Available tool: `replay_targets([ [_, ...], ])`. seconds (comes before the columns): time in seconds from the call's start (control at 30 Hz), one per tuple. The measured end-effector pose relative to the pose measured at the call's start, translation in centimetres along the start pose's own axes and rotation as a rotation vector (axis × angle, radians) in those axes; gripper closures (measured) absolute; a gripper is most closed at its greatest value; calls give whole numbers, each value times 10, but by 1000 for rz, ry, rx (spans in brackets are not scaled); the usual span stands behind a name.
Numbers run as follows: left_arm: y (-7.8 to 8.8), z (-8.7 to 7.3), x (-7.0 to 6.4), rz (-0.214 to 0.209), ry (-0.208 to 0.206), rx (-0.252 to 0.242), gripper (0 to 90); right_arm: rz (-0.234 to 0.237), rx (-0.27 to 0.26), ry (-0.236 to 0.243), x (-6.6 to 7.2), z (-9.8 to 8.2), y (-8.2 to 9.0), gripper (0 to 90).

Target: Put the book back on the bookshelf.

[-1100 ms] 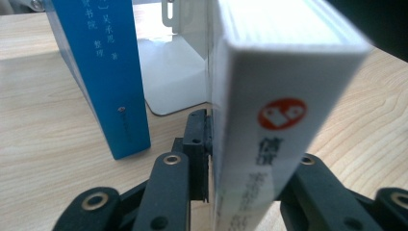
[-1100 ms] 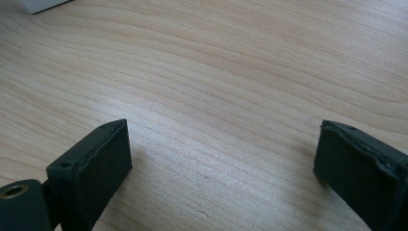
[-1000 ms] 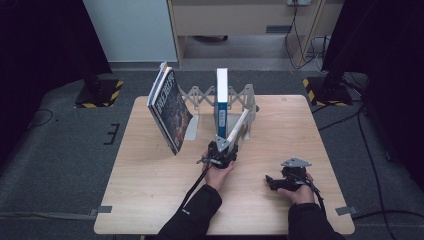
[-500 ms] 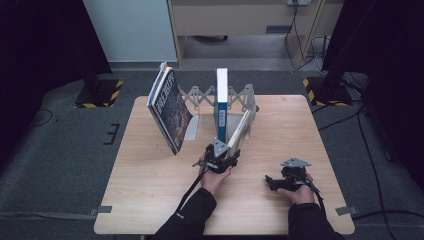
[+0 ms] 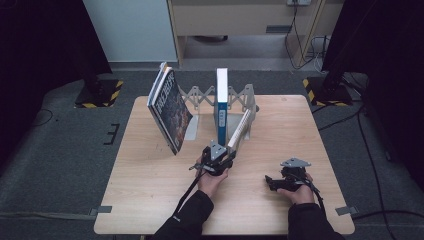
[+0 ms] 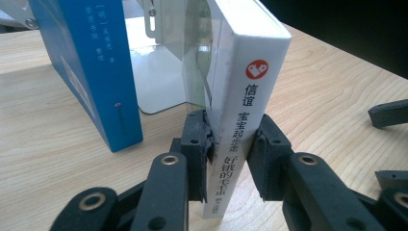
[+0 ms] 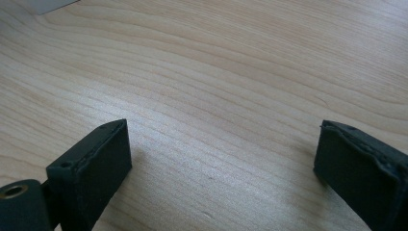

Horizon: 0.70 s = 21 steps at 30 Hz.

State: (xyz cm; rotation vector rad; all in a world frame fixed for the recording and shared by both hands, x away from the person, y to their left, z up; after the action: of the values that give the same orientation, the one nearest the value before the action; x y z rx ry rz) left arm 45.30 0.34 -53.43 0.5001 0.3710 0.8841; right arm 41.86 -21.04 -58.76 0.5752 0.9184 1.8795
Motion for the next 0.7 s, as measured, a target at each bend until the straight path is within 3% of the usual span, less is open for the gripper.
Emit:
replay_targets([
  [0.43, -23, 15, -9, -29, -10, 2, 641, 2, 1, 9, 0, 0, 0, 59],
  [0.7, -35, 25, -8, -23, -20, 2, 622, 0, -3, 13, 0, 0, 0, 59],
])
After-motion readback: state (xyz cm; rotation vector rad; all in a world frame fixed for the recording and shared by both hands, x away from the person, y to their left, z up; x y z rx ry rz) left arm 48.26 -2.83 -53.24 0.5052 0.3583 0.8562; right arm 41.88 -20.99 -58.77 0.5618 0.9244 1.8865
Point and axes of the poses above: each handheld gripper's, and its own axes: y roughly backward along the jaws, z roughly out of its top, x roughly to its left, the point moved 7 cm from there along -y, roughly forward along the jaws, and after that the axes turned 8 degrees about x, right-handed, at the moved point
